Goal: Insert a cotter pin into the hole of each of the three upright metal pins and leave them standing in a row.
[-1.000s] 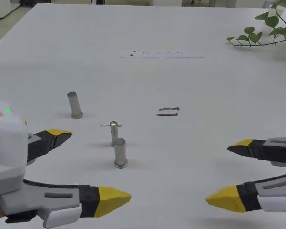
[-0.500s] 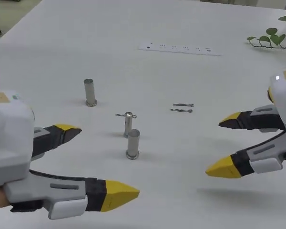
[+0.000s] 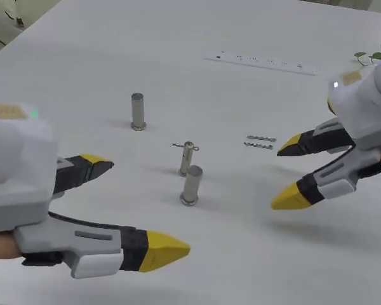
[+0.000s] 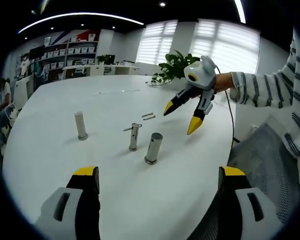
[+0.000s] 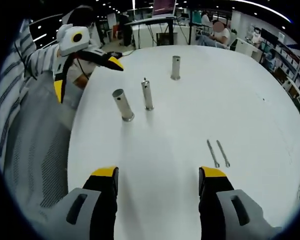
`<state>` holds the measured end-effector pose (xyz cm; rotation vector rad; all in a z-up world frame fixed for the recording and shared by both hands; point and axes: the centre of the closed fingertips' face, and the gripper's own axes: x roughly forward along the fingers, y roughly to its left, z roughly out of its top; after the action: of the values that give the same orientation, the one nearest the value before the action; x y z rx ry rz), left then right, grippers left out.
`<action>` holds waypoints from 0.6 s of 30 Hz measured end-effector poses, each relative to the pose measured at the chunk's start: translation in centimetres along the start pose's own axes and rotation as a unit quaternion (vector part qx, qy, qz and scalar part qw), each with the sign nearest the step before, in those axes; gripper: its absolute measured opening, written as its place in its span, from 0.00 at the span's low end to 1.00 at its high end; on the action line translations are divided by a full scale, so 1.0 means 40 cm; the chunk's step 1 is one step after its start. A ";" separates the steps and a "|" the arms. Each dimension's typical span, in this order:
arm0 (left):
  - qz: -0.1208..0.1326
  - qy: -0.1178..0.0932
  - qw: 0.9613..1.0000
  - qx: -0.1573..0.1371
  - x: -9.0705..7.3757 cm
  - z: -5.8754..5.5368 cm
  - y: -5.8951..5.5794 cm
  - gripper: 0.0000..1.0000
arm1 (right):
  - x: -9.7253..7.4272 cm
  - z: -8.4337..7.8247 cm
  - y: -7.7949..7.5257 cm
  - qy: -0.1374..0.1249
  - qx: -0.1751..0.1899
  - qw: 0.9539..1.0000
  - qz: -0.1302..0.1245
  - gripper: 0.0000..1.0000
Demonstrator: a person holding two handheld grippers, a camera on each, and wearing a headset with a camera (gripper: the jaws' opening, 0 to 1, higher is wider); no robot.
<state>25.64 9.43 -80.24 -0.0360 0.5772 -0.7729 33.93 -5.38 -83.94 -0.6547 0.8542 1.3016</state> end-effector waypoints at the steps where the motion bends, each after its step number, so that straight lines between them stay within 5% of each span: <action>1: -0.001 0.000 1.000 -0.001 -0.001 0.000 -0.001 0.99 | 0.004 -0.001 -0.009 0.008 -0.007 1.000 -0.001 0.67; 11: -0.004 -0.009 1.000 -0.022 0.001 0.002 -0.005 0.99 | 0.026 -0.008 -0.064 0.043 -0.006 0.999 0.004 0.58; 18: -0.006 -0.009 1.000 -0.027 0.003 -0.002 -0.009 0.97 | 0.036 -0.016 -0.120 0.069 -0.018 0.997 -0.016 0.56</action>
<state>25.44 9.11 -80.27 -0.0953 0.5811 -0.7672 38.63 -5.93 -85.71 -0.7910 0.9315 1.2561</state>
